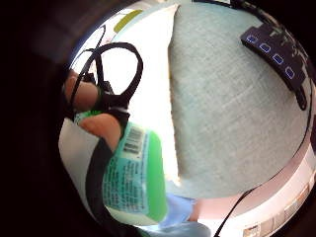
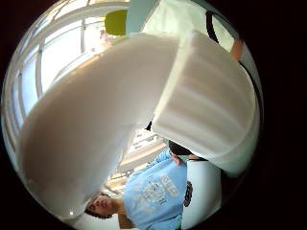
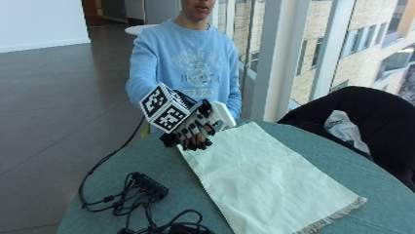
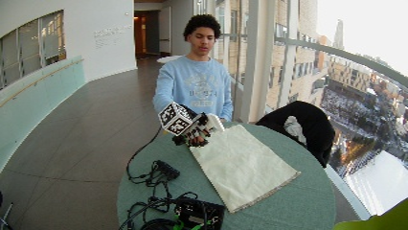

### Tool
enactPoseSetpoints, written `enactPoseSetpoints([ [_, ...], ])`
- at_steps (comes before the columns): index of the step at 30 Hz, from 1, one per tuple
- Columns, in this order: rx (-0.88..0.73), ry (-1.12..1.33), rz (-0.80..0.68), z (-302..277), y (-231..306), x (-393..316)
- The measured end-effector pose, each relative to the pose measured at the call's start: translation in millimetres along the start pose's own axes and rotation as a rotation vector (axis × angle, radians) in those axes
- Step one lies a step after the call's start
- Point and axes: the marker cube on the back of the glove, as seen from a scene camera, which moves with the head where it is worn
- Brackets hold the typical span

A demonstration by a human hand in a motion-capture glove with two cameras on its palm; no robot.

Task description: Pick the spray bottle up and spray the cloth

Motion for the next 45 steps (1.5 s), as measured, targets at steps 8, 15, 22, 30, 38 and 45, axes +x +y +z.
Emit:
enactPoseSetpoints([
  [8, 0.009, -0.124, -0.115, 12.0, -8.5, -39.4],
  [15, -0.014, -0.289, -0.349, 57.6, -20.7, -104.2],
  [22, -0.047, -0.449, -0.540, 137.8, -32.1, -177.3],
  [30, -0.077, -0.534, -0.623, 223.6, -44.1, -226.9],
  [38, -0.053, -0.526, -0.618, 273.7, -51.1, -236.1],
  [45, -0.035, -0.511, -0.601, 280.9, -55.4, -229.9],
])
